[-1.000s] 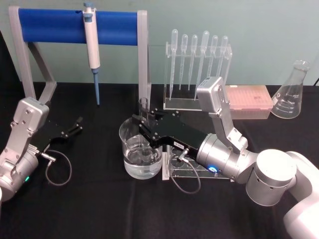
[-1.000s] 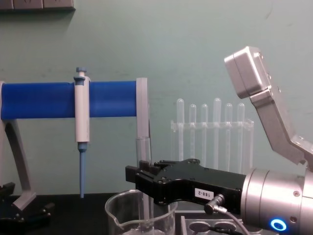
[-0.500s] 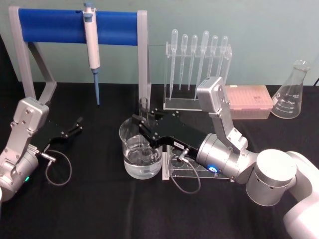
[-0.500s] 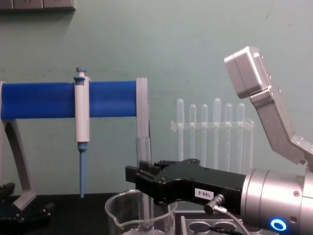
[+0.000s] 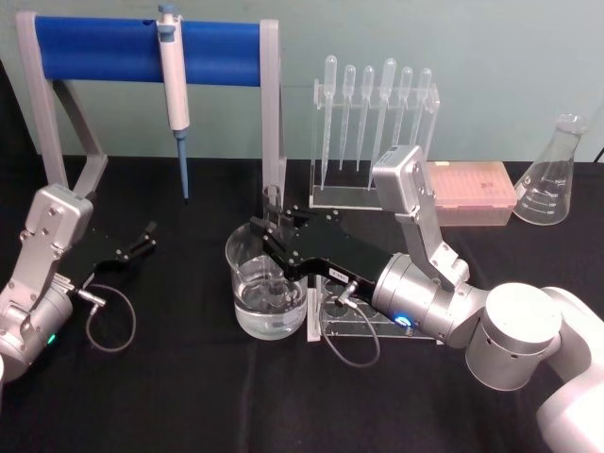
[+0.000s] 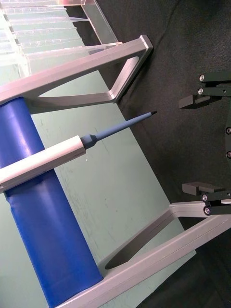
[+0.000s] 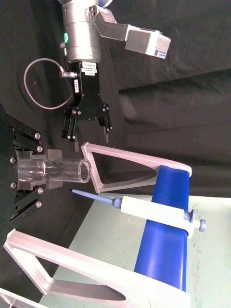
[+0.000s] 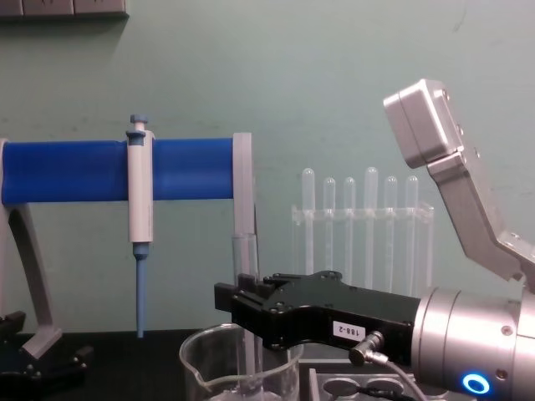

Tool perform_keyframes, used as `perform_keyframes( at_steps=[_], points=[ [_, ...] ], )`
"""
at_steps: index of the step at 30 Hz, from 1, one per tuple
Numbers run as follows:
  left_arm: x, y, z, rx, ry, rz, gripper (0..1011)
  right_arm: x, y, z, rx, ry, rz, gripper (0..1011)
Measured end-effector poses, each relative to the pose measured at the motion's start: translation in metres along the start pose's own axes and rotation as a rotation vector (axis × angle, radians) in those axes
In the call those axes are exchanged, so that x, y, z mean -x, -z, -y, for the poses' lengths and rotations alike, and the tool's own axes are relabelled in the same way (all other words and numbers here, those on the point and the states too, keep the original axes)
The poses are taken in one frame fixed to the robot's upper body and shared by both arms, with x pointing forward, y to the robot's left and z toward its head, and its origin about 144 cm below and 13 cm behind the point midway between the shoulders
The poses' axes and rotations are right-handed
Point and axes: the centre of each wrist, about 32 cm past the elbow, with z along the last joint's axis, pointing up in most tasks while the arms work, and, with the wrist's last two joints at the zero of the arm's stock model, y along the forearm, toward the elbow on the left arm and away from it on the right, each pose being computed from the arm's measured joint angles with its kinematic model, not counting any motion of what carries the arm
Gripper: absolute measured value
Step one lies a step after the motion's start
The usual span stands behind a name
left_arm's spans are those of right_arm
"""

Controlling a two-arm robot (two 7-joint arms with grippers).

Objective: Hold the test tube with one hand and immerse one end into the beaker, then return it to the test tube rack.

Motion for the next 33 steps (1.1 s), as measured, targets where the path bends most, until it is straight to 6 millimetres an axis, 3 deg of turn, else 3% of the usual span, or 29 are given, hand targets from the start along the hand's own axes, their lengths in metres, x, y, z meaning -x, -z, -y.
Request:
perform_keyframes(
  at_steps=[4, 8, 22, 26, 33],
  points=[
    [0.0, 0.0, 0.0, 0.0, 0.0, 0.0, 1000, 0.0, -0.002, 0.0, -0.001, 0.0, 0.0, 225],
    [0.0, 0.0, 0.0, 0.0, 0.0, 0.0, 1000, 0.0, -0.016, 0.002, -0.023, -0.003, -0.002, 225],
    [0.0, 0.0, 0.0, 0.0, 0.0, 0.0, 1000, -0.002, -0.101, 0.015, -0.15, -0.027, 0.056, 225],
    [0.0, 0.0, 0.0, 0.0, 0.0, 0.0, 1000, 0.0, -0.117, 0.035, -0.16, 0.01, 0.084, 225],
    [0.0, 0.0, 0.0, 0.0, 0.0, 0.0, 1000, 0.003, -0.117, 0.077, -0.122, 0.1, 0.101, 225]
  ],
)
